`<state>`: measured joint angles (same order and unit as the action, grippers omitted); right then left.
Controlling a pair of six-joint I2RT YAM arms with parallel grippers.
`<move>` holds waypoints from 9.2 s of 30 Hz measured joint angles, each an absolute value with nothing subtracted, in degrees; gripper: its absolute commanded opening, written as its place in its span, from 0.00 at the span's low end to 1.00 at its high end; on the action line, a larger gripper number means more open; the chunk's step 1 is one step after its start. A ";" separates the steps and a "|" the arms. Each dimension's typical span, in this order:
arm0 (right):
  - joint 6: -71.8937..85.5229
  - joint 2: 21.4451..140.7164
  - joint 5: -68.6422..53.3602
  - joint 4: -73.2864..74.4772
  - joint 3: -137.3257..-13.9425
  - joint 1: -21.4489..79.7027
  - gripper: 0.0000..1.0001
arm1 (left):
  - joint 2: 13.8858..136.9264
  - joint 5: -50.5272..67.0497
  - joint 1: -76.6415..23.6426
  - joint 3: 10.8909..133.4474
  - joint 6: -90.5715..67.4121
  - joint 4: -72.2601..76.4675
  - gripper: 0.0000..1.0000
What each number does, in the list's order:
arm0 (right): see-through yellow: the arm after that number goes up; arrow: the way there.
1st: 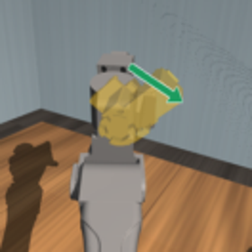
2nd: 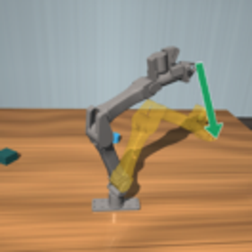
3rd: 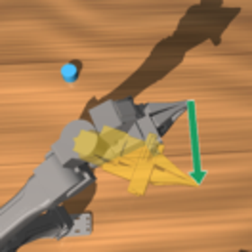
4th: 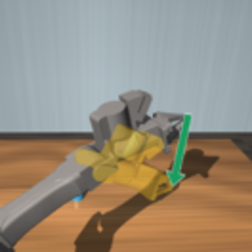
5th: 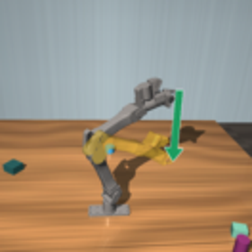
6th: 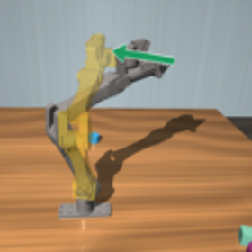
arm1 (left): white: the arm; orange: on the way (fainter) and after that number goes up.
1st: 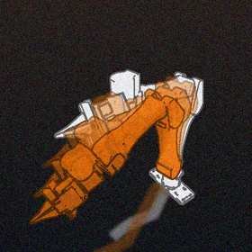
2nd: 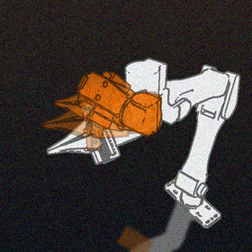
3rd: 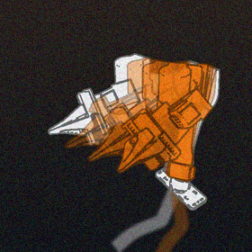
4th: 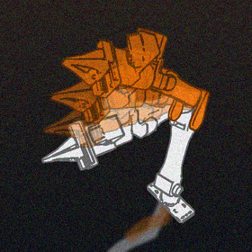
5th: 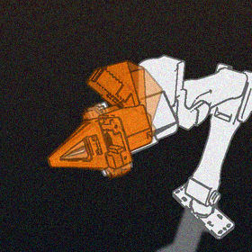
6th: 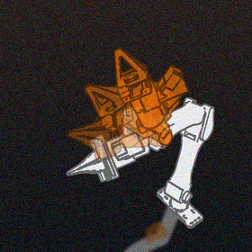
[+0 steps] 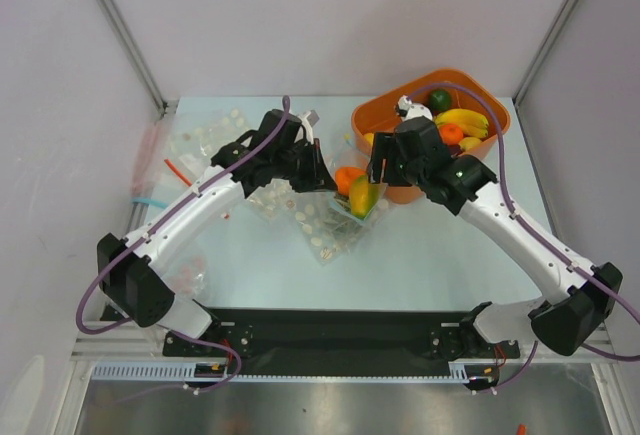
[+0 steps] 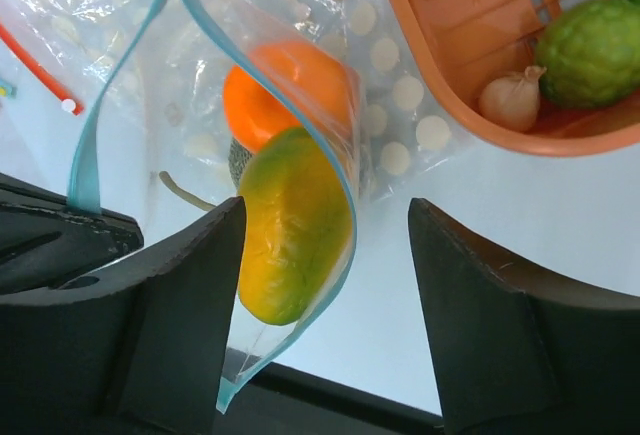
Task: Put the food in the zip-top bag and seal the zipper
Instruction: Place the fake fruit in the zipper food storage bag, then adjust the zipper food storage bag at the center of the board, then pick up the fake fruit from the bin, then place the fake fruit in the zipper food storage bag, then adjust the zipper food storage bag at the center of the board.
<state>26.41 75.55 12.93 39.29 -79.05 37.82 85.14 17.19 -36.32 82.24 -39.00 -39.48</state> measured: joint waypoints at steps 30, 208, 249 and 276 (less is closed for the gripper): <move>28.36 79.66 10.90 41.82 -91.44 40.53 0.00 | 84.23 19.09 -31.24 87.53 -35.97 -49.01 0.00; 31.55 67.26 14.87 43.94 -74.46 53.34 0.71 | 79.33 20.80 -29.56 82.08 -34.39 -47.75 0.00; 28.12 71.24 0.10 39.70 -74.65 46.02 0.00 | 87.20 20.05 -39.72 88.49 -34.24 -49.63 0.00; 39.05 70.04 -15.97 20.12 -60.64 35.99 0.63 | 88.23 21.45 -37.71 85.78 -28.29 -46.74 0.29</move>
